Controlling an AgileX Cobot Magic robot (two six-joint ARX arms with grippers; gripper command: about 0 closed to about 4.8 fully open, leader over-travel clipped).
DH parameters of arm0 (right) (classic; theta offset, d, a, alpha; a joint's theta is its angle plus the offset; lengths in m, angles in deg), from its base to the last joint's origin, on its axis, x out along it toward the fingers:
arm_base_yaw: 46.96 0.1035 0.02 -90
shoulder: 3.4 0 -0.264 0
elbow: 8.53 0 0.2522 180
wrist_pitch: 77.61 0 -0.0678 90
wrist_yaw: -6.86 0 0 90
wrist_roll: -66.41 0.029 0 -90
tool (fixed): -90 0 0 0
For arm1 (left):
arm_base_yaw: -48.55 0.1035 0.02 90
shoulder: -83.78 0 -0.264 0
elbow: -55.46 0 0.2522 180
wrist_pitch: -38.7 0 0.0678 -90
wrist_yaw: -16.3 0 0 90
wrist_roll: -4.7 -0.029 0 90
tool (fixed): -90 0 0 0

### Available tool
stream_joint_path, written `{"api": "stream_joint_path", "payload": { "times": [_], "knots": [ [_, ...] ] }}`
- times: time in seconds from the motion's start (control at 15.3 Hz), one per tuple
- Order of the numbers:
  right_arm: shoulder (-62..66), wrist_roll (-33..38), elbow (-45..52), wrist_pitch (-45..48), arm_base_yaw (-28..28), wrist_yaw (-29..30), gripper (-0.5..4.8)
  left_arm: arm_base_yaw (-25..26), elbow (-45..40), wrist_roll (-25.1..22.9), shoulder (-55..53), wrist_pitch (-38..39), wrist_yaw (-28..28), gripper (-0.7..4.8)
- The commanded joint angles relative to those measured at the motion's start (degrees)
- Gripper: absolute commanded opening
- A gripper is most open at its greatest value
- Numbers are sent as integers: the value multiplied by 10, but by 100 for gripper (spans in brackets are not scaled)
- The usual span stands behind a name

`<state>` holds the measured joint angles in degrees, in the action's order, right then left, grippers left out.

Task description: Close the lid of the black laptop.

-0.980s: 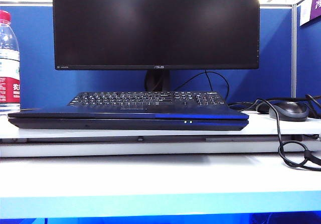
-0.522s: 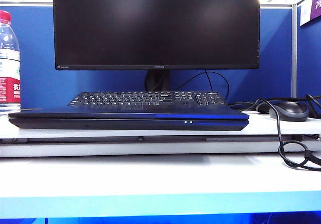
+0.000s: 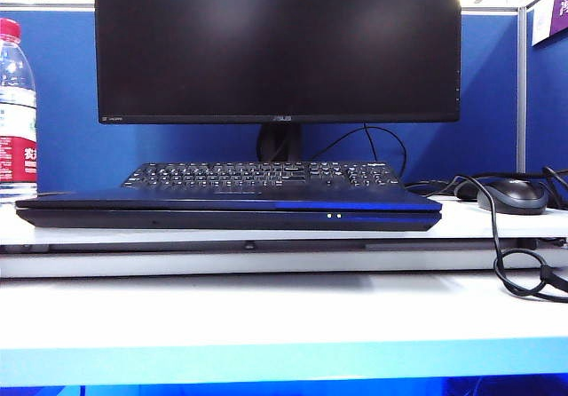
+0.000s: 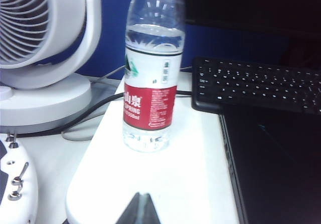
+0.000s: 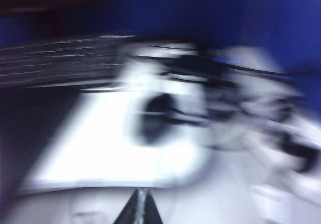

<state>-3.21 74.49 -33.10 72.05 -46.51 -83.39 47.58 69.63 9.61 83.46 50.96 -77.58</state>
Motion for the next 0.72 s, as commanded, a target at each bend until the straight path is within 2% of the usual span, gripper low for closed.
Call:
{"api": "stream_joint_path", "payload": {
  "times": [0.07, 0.26, 0.72],
  "knots": [
    [-1, -2, 42, 79, -31, -9, -1, 0, 0, 0, 1, -7, 1, -2],
    [-1, 12, 85, 143, -30, 15, -1, 0, 0, 0, 1, -7, 1, -3],
    [-1, 22, 106, 169, -30, -2, -1, 0, 0, 0, 1, -7, 1, -3]
  ]
}}
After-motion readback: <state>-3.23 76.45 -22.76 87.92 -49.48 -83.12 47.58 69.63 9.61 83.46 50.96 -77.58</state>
